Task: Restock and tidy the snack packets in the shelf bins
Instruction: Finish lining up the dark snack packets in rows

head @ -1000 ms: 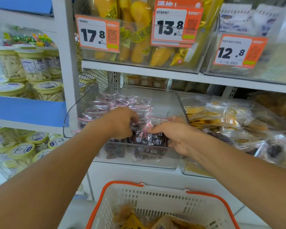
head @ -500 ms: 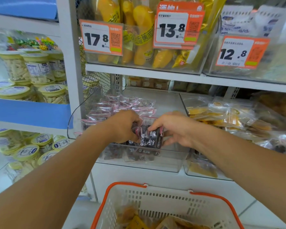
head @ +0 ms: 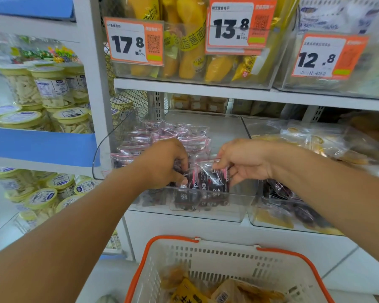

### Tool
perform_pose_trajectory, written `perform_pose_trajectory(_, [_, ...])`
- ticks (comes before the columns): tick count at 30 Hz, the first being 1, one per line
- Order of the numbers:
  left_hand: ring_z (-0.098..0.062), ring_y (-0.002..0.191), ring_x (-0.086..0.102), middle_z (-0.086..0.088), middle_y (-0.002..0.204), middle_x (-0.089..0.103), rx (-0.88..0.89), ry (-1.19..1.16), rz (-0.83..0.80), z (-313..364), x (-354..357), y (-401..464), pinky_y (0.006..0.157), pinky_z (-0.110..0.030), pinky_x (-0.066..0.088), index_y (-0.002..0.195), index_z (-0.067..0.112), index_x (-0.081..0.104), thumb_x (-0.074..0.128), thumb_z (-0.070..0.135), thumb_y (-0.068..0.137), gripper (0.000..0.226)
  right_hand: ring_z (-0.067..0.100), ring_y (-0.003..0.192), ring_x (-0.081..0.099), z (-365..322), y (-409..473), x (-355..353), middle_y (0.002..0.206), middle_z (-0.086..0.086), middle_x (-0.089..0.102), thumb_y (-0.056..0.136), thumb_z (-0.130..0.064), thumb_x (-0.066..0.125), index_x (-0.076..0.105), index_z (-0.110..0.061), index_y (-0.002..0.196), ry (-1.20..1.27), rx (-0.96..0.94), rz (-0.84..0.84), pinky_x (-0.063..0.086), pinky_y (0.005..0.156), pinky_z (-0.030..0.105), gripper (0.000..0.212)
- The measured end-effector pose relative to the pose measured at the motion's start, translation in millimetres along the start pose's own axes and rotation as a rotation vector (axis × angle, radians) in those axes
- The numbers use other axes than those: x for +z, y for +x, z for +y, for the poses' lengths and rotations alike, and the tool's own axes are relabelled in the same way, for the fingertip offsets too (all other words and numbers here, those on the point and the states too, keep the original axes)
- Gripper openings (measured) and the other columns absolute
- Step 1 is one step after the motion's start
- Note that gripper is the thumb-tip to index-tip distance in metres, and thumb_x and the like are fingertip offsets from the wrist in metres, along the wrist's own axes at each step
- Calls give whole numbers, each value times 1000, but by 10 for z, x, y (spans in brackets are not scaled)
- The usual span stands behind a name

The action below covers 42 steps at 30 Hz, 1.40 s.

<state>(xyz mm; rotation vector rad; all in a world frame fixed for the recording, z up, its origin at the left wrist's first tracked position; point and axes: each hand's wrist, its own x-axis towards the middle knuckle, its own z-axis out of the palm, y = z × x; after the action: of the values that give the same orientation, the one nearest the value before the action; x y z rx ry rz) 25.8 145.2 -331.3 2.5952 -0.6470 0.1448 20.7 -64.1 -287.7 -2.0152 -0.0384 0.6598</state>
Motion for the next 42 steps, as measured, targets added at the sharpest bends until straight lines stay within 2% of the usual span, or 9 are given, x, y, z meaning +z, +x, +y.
perform_pose_trajectory(3, [-11,84,59,11,93,60,2,-80,14,2,37,-10,79,-33,52,66,32,65,93,18,62,32,12,51,66,24,-11,1,58,3,67,95,13,44,55,-6,81,139,-48,-30,57,64,35,26])
perform_pose_trajectory(7, [-9,100,56,13,107,54,-14,-152,29,6,59,-3,84,-31,49,65,25,74,95,22,56,23,14,49,63,30,-1,62,76,9,57,87,17,36,49,-6,71,195,-52,-28,53,49,29,31])
perform_pose_trajectory(12, [-7,96,57,13,103,57,15,-116,15,115,53,-12,80,-27,47,60,27,71,93,25,60,22,33,104,62,-147,-26,-12,111,18,60,80,11,53,46,-10,71,-29,-175,139,61,72,41,24])
perform_pose_trajectory(17, [-10,95,64,3,97,69,34,-165,2,166,77,-21,81,-23,48,62,21,71,90,22,67,20,29,79,56,-217,-186,-246,85,18,58,80,6,58,47,-16,56,-230,-290,411,37,42,26,34])
perform_pose_trajectory(21, [2,71,60,14,69,64,7,-101,6,211,183,26,76,-31,54,58,23,67,90,25,68,25,21,82,64,-196,-278,-236,82,11,65,85,-2,58,57,-5,72,-609,-468,670,49,62,30,13])
perform_pose_trajectory(26, [-10,80,63,12,81,67,8,56,9,256,179,62,78,-35,56,67,26,65,86,35,73,23,8,68,54,-195,-276,-228,74,1,60,88,-3,57,60,-7,77,-616,-642,832,42,58,24,12])
perform_pose_trajectory(29, [-14,88,58,12,91,63,30,167,-67,211,110,63,78,-30,49,82,29,65,81,47,75,25,20,73,55,-175,-241,-293,77,6,60,88,1,55,57,-9,85,-643,-817,930,48,64,37,10])
perform_pose_trajectory(36, [-8,70,54,13,72,59,-28,227,-138,104,-124,29,60,-27,39,77,29,60,81,59,65,39,22,62,45,6,151,-312,70,6,43,79,17,49,39,-13,89,-1242,-555,635,35,55,35,33])
perform_pose_trajectory(42, [-18,79,50,13,79,49,-74,377,-89,290,43,60,69,-33,37,121,26,38,75,68,67,78,28,93,61,-71,718,-476,102,10,59,85,6,62,55,-7,115,-1307,-303,413,55,77,39,33])
